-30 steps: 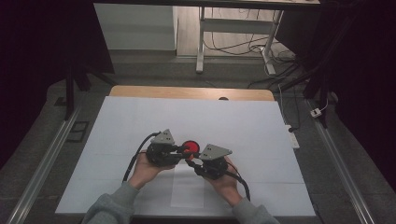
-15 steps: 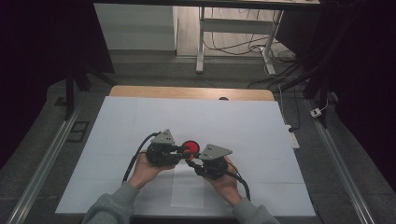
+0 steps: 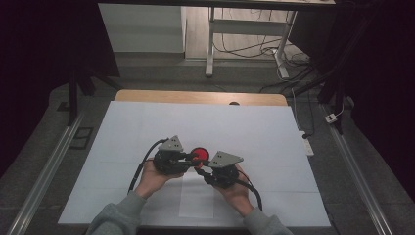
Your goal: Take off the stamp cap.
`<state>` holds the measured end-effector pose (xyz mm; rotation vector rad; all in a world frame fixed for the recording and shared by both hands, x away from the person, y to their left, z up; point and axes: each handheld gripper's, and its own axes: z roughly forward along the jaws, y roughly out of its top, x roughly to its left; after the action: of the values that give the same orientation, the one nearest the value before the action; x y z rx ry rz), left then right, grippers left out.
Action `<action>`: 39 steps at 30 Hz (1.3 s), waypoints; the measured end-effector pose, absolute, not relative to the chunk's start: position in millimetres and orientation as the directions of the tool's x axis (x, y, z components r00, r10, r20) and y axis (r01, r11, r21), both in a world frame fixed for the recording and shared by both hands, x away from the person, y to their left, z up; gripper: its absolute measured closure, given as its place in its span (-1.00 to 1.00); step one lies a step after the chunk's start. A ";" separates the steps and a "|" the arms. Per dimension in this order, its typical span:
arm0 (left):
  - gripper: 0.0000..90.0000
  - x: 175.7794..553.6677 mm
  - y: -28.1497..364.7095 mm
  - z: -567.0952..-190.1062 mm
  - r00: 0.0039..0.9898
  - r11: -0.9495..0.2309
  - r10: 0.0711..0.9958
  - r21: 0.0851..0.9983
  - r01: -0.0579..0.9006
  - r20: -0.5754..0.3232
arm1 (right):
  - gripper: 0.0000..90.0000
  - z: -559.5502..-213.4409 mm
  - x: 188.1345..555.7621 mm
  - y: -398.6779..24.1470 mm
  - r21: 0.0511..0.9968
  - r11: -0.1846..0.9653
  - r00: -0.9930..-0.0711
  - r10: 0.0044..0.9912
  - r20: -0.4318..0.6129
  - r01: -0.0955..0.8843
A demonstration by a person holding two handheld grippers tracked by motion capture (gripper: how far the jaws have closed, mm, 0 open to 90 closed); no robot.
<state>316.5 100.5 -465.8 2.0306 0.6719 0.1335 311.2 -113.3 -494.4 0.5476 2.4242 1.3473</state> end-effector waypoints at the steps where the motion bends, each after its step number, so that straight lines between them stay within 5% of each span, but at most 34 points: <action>1: 0.62 316.6 100.8 -465.6 0.843 -0.390 0.509 0.827 0.405 -0.174 | 0.44 -494.1 311.0 -113.4 0.856 0.486 -0.878 0.471 -0.086 0.176; 15: 0.62 316.6 101.5 -465.2 0.844 -0.386 0.505 0.827 0.409 -0.182 | 0.44 -493.7 311.5 -114.7 0.858 0.488 -0.886 0.455 -0.091 0.163; 18: 0.62 314.9 112.9 -456.7 0.806 -0.343 0.577 0.857 0.385 -0.131 | 0.44 -496.9 312.6 -114.2 0.831 0.529 -0.874 0.472 -0.117 0.174; 21: 0.62 318.0 135.0 -450.3 0.791 -0.260 0.578 0.873 0.413 -0.202 | 0.44 -509.3 319.7 -124.0 0.852 0.454 -0.866 0.500 -0.003 0.259; 39: 0.62 315.1 125.5 -452.8 0.811 -0.302 0.555 0.864 0.402 -0.183 | 0.44 -504.3 319.7 -126.7 0.849 0.474 -0.863 0.504 -0.045 0.232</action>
<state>315.1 125.5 -452.8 1.9347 0.7173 0.1806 319.7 -126.7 -504.3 0.6267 2.4355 1.3372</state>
